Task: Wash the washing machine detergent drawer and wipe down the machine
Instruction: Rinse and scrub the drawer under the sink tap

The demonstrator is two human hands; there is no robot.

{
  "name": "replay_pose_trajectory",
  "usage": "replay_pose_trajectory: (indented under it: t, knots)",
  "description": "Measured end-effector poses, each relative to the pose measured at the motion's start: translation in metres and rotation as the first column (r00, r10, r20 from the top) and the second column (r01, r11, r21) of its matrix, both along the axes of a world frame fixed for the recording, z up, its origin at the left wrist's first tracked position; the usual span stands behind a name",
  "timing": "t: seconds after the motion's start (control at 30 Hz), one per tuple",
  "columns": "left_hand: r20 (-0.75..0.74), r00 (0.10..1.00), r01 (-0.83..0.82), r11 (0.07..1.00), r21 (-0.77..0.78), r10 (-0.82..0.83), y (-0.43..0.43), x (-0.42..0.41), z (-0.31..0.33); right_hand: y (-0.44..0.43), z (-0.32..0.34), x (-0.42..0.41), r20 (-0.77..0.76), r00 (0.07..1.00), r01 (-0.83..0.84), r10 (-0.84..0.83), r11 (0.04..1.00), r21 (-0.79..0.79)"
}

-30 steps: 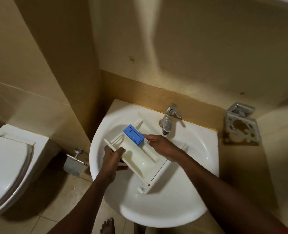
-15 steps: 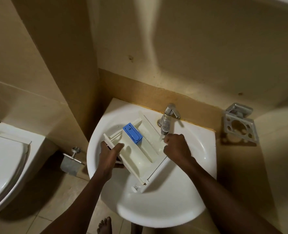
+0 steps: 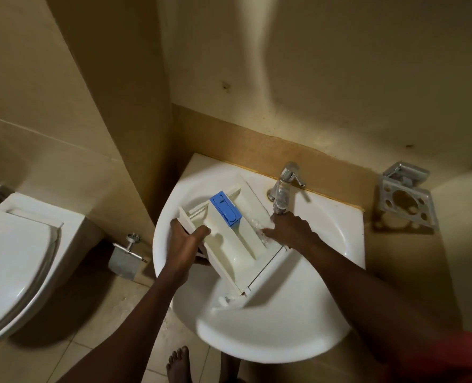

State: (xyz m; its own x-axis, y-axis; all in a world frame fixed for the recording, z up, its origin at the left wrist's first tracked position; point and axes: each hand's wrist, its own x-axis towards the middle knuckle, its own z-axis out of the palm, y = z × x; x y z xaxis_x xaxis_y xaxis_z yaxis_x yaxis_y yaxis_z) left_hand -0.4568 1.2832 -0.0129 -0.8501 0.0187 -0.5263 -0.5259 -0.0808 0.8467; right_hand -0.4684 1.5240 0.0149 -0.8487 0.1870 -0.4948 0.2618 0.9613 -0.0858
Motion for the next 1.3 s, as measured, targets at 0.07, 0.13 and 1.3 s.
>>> replay_pose_trajectory:
  t: [0.07,0.13,1.3]
  knots:
    - [-0.024,1.000,-0.005,1.000,-0.021,0.005,0.004,0.000,0.000,0.007,0.003,-0.002,0.111,0.994,-0.014,0.015,1.000,-0.007]
    - [-0.043,0.999,-0.004,0.999,-0.044,0.003,0.009,0.001,0.000,0.012,0.009,-0.005,0.179,0.983,-0.015,0.027,0.998,-0.064]
    - [0.056,0.994,0.105,0.977,-0.183,-0.096,0.000,-0.018,0.021,-0.001,-0.006,0.000,0.087,0.994,0.083,-0.060,0.954,-0.289]
